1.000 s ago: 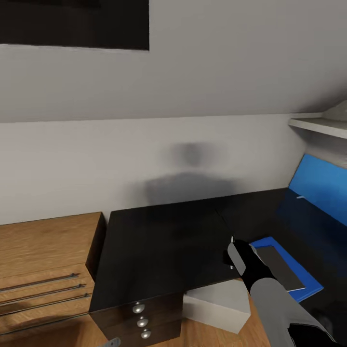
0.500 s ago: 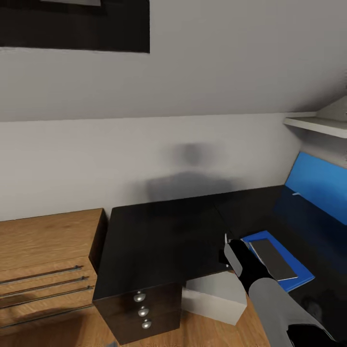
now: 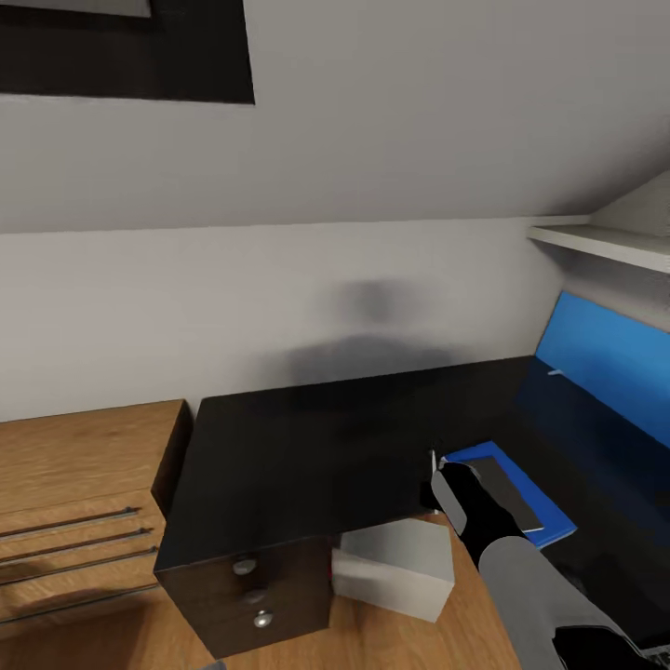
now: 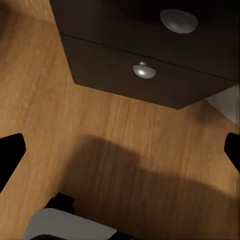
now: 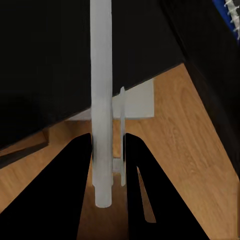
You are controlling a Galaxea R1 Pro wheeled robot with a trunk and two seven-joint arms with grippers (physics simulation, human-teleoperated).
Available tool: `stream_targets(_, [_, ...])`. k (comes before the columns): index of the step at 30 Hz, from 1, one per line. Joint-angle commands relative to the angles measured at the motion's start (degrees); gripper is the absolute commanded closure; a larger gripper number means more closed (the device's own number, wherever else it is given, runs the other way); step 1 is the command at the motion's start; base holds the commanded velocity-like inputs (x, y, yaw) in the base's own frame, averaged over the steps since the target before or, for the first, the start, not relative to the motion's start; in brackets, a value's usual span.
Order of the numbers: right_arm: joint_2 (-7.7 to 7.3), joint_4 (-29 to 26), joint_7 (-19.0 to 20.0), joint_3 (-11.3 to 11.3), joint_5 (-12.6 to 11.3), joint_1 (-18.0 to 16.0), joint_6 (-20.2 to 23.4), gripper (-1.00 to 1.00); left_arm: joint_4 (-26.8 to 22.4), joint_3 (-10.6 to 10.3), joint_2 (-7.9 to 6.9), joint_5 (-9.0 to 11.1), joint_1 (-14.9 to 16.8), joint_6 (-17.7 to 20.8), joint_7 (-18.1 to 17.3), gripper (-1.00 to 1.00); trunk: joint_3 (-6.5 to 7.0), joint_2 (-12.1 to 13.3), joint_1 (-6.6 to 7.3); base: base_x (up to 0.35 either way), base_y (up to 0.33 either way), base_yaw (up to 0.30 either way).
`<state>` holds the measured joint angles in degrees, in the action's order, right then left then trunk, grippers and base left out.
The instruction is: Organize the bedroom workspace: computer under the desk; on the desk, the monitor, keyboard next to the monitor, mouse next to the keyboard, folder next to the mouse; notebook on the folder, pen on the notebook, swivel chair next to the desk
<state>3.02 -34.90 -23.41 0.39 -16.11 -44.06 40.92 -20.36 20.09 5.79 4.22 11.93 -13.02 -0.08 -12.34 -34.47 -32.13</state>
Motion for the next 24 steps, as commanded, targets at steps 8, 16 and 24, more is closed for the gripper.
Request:
stream_targets(8, [0.24, -0.08, -0.19, 0.17, -0.73, -0.01, 0.04, 1.00, 0.05, 0.02, 0.02, 0.44, 0.03, -0.16, -0.01, -1.00, -0.09, -0.08, -0.02, 0.051, -0.210, 0.000])
stream_targets(16, [0.26, -0.10, 0.56, 0.28, -0.76, -0.05, 0.07, 1.00, 0.06, 0.03, 0.02, 0.45, 0.03, -0.23, -0.05, -1.00, -0.09, -0.08, -0.02, 0.009, -0.039, 0.000])
stream_targets(24, [0.23, -0.16, 0.71, 0.28, -0.76, 0.00, 0.12, 1.00, 0.06, 0.04, 0.02, 0.44, 0.03, -0.47, -0.02, -1.00, 0.27, 0.73, 0.42, 0.001, -0.005, 0.000])
